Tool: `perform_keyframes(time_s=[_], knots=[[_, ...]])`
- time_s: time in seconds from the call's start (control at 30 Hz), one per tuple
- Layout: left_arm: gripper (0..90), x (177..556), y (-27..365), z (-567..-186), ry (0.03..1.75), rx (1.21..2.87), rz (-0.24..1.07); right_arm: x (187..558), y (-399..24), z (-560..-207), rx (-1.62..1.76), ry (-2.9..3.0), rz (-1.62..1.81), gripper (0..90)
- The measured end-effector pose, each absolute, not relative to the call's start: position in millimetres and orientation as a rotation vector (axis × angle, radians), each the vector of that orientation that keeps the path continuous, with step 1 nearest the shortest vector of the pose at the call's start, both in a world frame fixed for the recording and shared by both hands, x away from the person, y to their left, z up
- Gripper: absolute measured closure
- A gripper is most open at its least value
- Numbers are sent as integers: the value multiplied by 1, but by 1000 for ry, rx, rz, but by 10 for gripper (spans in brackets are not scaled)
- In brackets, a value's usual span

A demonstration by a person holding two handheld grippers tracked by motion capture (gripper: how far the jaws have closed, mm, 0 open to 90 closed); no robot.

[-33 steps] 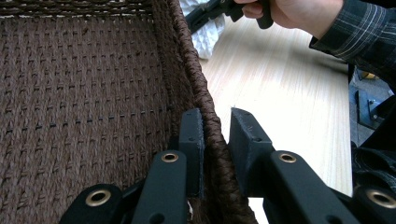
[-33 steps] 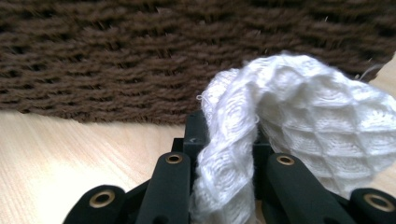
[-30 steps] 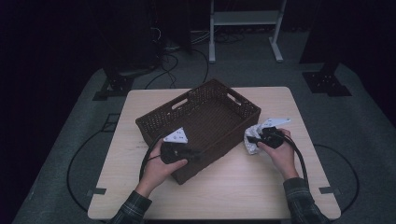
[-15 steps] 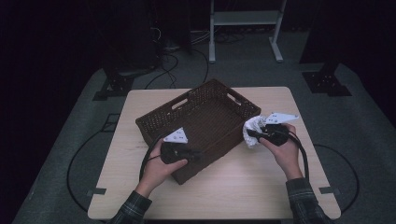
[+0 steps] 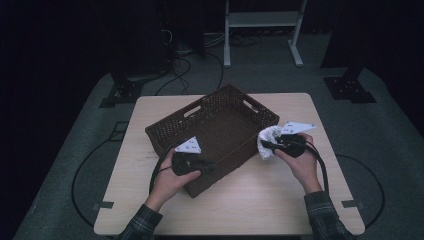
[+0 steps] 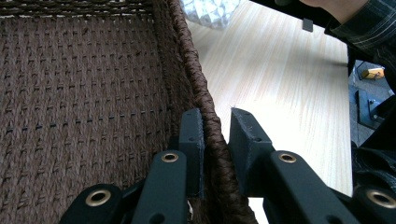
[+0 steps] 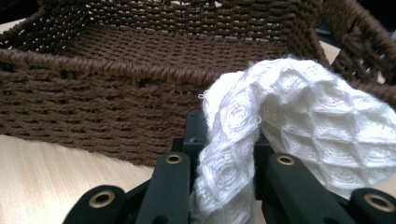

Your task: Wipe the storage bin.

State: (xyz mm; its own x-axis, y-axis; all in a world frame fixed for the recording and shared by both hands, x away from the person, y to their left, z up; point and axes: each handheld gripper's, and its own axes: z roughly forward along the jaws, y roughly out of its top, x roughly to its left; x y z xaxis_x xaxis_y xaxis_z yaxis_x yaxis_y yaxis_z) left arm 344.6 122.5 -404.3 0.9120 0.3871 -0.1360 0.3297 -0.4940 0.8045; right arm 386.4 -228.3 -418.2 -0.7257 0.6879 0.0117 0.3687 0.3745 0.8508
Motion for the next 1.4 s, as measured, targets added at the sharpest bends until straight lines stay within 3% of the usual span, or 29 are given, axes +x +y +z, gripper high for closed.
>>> perform_keyframes(time_s=[0.93, 1.4], knots=[[746, 345, 122, -404, 510, 2128, 77, 397, -216, -472, 1020, 2455, 1175, 763], [746, 345, 123, -404, 511, 2129, 77, 381, -214, -434, 916, 2365, 1262, 762]])
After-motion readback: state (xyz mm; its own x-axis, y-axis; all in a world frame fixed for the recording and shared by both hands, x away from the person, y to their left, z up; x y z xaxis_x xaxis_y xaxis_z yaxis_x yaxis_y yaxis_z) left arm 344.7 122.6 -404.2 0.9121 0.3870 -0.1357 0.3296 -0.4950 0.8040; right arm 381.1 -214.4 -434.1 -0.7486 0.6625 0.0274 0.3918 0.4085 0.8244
